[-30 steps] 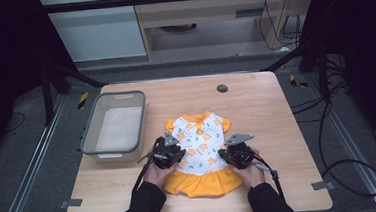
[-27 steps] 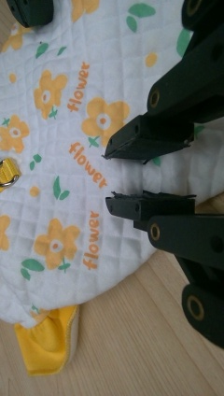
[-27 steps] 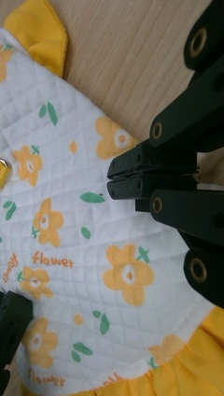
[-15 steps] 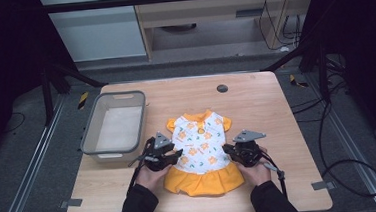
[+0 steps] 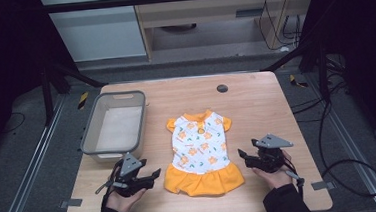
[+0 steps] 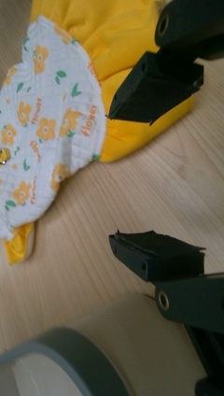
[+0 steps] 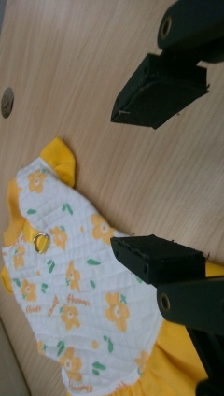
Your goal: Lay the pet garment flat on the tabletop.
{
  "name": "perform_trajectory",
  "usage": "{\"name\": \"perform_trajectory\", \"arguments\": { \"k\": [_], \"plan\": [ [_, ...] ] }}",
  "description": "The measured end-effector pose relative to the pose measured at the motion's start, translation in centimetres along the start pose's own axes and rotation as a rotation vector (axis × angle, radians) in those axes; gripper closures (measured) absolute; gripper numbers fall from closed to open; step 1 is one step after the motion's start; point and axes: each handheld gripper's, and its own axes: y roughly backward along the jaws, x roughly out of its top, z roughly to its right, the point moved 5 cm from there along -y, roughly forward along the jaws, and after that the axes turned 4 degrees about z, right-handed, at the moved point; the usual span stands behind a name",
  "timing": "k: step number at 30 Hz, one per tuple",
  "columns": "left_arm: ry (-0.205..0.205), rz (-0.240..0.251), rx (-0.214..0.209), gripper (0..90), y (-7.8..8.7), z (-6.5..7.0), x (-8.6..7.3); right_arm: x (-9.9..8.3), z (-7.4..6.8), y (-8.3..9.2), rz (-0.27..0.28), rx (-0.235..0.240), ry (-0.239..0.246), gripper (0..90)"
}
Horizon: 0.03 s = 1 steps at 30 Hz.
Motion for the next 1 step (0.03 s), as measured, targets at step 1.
{"name": "perform_trajectory", "arguments": {
  "k": [1],
  "plan": [
    [0.011, -0.005, 0.019, 31.7, 0.43, -0.49, -0.38, -0.15, 0.19, 0.11, -0.004, -0.005, -0.002, 30.7]
  ]
}}
